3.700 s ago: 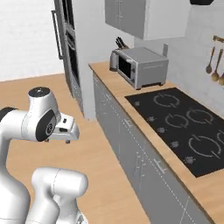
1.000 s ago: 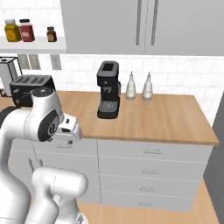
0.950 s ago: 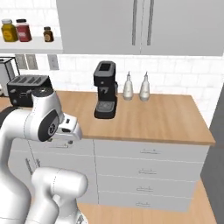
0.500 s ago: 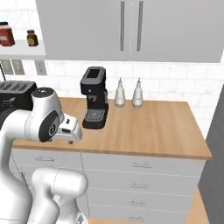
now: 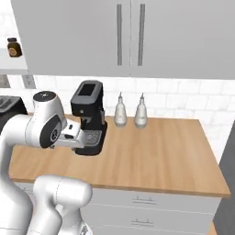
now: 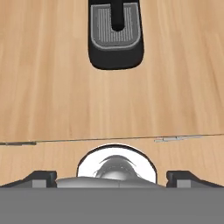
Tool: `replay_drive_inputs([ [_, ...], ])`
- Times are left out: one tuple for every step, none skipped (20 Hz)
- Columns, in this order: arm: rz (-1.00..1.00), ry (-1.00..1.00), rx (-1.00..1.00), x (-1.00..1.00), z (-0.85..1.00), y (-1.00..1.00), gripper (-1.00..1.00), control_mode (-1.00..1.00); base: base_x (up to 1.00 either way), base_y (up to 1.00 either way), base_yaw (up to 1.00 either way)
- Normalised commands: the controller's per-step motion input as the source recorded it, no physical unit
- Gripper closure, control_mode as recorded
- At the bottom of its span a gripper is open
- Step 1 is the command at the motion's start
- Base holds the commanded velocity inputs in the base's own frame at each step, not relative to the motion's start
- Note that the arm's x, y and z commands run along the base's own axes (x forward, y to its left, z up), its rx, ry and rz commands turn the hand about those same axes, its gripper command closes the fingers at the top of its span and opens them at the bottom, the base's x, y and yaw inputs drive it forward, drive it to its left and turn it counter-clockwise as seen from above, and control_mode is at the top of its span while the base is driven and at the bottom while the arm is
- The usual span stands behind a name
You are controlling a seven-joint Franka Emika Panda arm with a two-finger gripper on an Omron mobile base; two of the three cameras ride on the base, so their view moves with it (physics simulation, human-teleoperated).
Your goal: Navigate to the coffee machine.
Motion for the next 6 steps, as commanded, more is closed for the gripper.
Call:
replay_drive_inputs([
  [0.00, 0.00, 0.00, 0.00, 0.00, 0.00, -1.00, 1.00, 0.48, -0.33, 0.03],
  [0.00, 0.00, 0.00, 0.00, 0.00, 0.00, -1.00, 1.00, 0.44, -0.34, 0.04],
  [0.00, 0.00, 0.00, 0.00, 0.00, 0.00, -1.00, 1.00, 0.39, -0.35, 0.06],
  [0.00, 0.00, 0.00, 0.00, 0.00, 0.00, -1.00, 1.00, 0.36, -0.35, 0.07],
  [0.00, 0.00, 0.00, 0.00, 0.00, 0.00, -1.00, 1.00, 0.34, -0.34, 0.09],
  [0.00, 0.00, 0.00, 0.00, 0.00, 0.00, -1.00, 1.00, 0.32, -0.31, 0.10],
])
